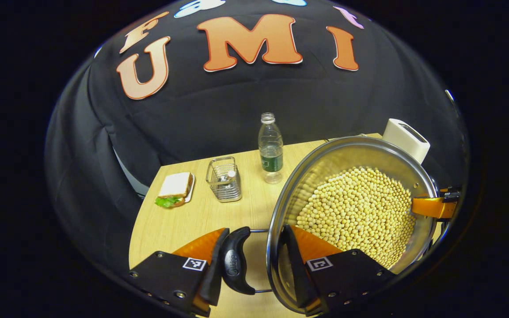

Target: First push the handle of the pot to place it horizontally, then grasp the pot with both hands and set it on the induction cooktop.

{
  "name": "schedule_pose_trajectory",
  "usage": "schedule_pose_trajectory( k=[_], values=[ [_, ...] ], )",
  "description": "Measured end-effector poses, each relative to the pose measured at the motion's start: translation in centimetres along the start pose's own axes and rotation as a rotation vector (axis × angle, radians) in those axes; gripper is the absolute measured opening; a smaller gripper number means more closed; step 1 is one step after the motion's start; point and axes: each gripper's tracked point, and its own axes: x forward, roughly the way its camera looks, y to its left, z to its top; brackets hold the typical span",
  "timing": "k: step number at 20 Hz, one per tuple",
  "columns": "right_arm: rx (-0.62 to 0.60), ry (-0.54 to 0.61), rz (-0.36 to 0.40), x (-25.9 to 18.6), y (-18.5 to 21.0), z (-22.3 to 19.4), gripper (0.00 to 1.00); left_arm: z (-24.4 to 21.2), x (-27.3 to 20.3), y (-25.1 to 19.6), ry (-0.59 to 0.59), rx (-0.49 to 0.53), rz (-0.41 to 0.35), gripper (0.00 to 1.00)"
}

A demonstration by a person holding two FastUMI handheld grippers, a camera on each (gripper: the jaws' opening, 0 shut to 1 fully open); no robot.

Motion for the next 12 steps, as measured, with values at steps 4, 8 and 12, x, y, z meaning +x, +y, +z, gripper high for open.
schedule_pose_trajectory(
  k=[4, 8, 12],
  values=[
    [-0.004, 0.008, -0.001, 0.7, -2.3, 0.1, 0.55, -0.2, 0.9, -2.3, 0.014, -0.001, 0.007, 0.67],
    [0.003, 0.016, 0.004, 1.3, -4.5, 0.2, 0.55, -0.5, 1.2, -4.4, 0.019, 0.004, 0.010, 0.67],
    [-0.005, 0.029, -0.003, 2.0, -6.3, 0.2, 0.55, -1.5, 2.6, -5.0, 0.034, -0.005, 0.002, 0.67]
  ],
)
